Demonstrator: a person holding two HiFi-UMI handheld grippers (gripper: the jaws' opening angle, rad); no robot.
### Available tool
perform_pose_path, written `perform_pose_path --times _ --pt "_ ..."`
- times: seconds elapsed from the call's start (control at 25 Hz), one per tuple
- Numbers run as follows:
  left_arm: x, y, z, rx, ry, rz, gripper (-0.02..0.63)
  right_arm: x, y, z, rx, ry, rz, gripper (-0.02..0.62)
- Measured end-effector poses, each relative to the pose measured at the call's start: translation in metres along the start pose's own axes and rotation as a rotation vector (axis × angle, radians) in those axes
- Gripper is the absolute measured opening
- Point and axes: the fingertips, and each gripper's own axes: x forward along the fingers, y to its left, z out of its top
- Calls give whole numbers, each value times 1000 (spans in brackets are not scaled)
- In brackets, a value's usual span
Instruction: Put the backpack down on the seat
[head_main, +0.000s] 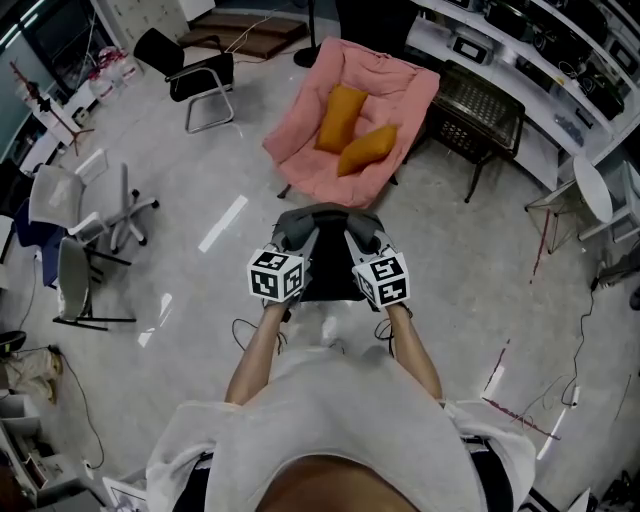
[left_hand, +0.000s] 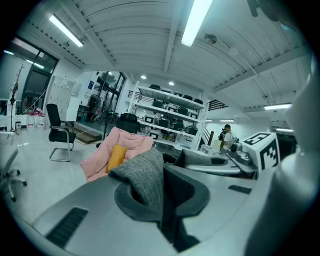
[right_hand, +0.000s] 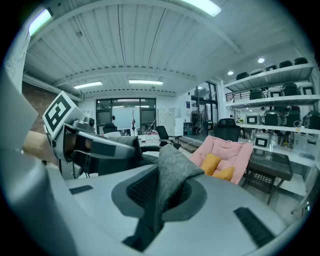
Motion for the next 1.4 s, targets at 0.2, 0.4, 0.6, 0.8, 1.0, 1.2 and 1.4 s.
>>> perform_pose_path --times 0.2,0.4,0.6,0.8,1.0,1.2,1.4 --pt "26 25 8 -10 -1 -2 29 29 -18 4 0 7 0 26" --pt "63 56 26 -17 -2 -14 29 68 -48 13 4 18 -9 26" --pt "96 98 48 -42 -1 -32 29 116 -72 31 3 36 -19 26" --pt "129 140 76 -47 2 -54 29 164 -97 51 7 49 -38 26" --pt "162 184 103 -42 1 -70 29 214 -122 74 9 46 -57 26" --pt "185 227 128 -33 -5 -83 29 262 -137 94 7 40 -71 26" --pt "207 257 145 -23 0 -99 29 298 -154 106 16 38 -88 26"
